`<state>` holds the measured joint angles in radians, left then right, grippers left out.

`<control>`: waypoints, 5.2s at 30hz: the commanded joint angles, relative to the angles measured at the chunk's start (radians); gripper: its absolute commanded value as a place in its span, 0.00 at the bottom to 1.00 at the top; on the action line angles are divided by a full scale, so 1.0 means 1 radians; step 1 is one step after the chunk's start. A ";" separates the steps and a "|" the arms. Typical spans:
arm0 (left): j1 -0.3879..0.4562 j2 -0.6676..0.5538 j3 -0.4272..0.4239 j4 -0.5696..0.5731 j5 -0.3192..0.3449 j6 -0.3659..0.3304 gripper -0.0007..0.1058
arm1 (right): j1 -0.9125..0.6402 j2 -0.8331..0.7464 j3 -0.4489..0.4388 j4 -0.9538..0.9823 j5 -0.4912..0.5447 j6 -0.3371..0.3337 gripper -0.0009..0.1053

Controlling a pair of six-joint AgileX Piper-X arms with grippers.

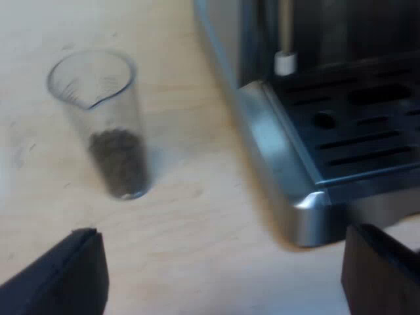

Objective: Pour the beans into the coffee machine

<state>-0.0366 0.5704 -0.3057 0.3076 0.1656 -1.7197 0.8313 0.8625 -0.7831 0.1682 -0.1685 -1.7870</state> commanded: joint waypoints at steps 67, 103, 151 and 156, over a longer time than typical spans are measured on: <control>0.125 0.970 0.073 -1.282 0.018 0.027 0.99 | 0.001 0.000 -0.010 -0.015 0.045 -0.004 0.65; 0.125 1.159 -0.112 -1.315 0.055 0.026 0.50 | 0.001 0.000 -0.010 -0.015 0.060 -0.004 0.65; 0.125 0.246 -0.197 -0.223 0.070 0.148 0.38 | 0.001 -0.046 -0.047 -0.015 0.091 -0.004 0.65; 0.125 0.191 -0.301 -0.064 0.071 0.154 0.38 | 0.001 -0.085 -0.076 -0.015 0.156 -0.004 0.65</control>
<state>0.0921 0.7908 -0.5500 0.1836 0.2425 -1.5679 0.8313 0.8156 -0.8265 0.1682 -0.0680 -1.7859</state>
